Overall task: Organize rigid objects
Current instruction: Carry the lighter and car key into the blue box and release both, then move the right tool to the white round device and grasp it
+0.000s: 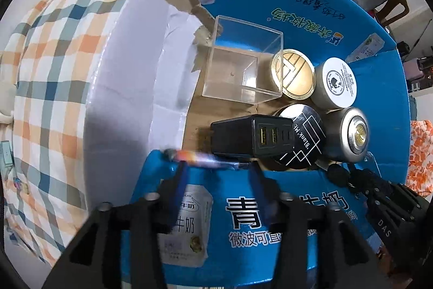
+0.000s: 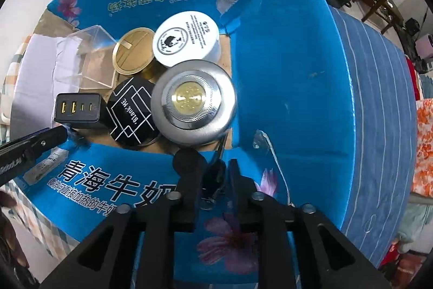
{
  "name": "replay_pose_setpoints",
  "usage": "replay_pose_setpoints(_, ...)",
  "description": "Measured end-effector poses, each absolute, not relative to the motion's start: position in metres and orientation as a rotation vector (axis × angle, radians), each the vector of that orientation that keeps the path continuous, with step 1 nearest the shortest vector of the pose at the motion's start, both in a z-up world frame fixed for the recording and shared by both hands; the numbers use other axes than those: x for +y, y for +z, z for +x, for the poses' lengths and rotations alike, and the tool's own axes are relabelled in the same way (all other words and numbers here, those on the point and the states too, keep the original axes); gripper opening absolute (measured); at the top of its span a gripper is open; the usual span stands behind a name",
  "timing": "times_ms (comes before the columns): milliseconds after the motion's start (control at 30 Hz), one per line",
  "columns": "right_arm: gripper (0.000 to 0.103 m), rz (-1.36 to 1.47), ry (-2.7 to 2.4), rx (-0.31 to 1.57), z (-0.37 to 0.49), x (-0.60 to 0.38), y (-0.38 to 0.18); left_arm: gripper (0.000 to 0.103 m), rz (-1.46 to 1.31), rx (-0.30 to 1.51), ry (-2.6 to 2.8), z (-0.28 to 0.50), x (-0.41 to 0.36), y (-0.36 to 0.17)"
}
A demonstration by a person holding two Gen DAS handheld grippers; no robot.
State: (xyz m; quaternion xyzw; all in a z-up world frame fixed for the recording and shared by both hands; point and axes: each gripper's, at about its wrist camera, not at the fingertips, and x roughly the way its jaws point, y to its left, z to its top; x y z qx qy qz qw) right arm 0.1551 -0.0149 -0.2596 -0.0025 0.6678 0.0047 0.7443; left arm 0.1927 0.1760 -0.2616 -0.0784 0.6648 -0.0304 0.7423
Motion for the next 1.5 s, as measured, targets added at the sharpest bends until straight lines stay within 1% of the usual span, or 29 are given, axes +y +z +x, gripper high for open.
replay_pose_setpoints(33, 0.033, -0.003, 0.005, 1.463, 0.155, -0.016, -0.260, 0.061, -0.173, 1.450, -0.062, 0.191, 0.176, -0.259)
replay_pose_setpoints(67, 0.040, 0.004, 0.004, 1.463, 0.154, -0.018, -0.259, 0.069, -0.177, 1.440, -0.056, 0.190, 0.176, -0.256)
replay_pose_setpoints(100, 0.043, 0.013, 0.003, 1.462, 0.154, -0.020, -0.258, 0.074, -0.179, 1.431, -0.051, 0.190, 0.176, -0.253)
replay_pose_setpoints(133, 0.048, 0.022, 0.009, 1.462, 0.153, -0.021, -0.257, 0.076, -0.178, 1.422, -0.044, 0.189, 0.176, -0.250)
replay_pose_setpoints(167, 0.053, 0.028, 0.015, 1.465, 0.153, -0.021, -0.256, 0.081, -0.174, 1.414, -0.038, 0.188, 0.176, -0.248)
replay_pose_setpoints(200, 0.057, 0.029, 0.017, 1.464, 0.153, -0.020, -0.255, 0.091, -0.165, 1.404, -0.032, 0.186, 0.177, -0.244)
replay_pose_setpoints(233, 0.068, 0.026, 0.018, 1.459, 0.152, -0.019, -0.252, 0.096, -0.150, 1.391, -0.025, 0.185, 0.176, -0.239)
replay_pose_setpoints(267, 0.083, 0.024, 0.019, 1.452, 0.151, -0.017, -0.250, 0.103, -0.135, 1.386, -0.021, 0.185, 0.173, -0.234)
replay_pose_setpoints(300, 0.088, 0.023, 0.018, 1.446, 0.150, -0.016, -0.247, 0.103, -0.122, 1.383, -0.020, 0.184, 0.172, -0.231)
replay_pose_setpoints(333, 0.090, 0.028, 0.019, 1.438, 0.150, -0.016, -0.244, 0.103, -0.107, 1.382, -0.018, 0.182, 0.171, -0.227)
replay_pose_setpoints(467, 0.090, 0.023, 0.014, 1.420, 0.147, -0.012, -0.231, 0.103, -0.073, 1.352, -0.010, 0.175, 0.171, -0.216)
replay_pose_setpoints(667, 0.090, 0.008, 0.016, 1.374, 0.136, -0.003, -0.201, 0.103, -0.050, 1.277, 0.000, 0.170, 0.159, -0.185)
replay_pose_setpoints(967, 0.090, 0.050, 0.042, 1.268, 0.108, -0.014, -0.131, 0.103, -0.046, 1.170, -0.013, 0.140, 0.148, -0.117)
replay_pose_setpoints(1200, 0.090, 0.056, 0.074, 1.189, 0.083, -0.022, -0.084, 0.103, -0.040, 1.136, -0.057, 0.122, 0.135, -0.088)
replay_pose_setpoints(1367, 0.090, 0.106, 0.010, 1.202, 0.069, -0.058, -0.081, 0.103, -0.051, 1.132, -0.083, 0.112, 0.121, -0.087)
replay_pose_setpoints(1500, 0.090, 0.147, -0.128, 1.275, 0.054, -0.107, -0.110, 0.103, -0.040, 1.149, -0.097, 0.111, 0.104, -0.102)
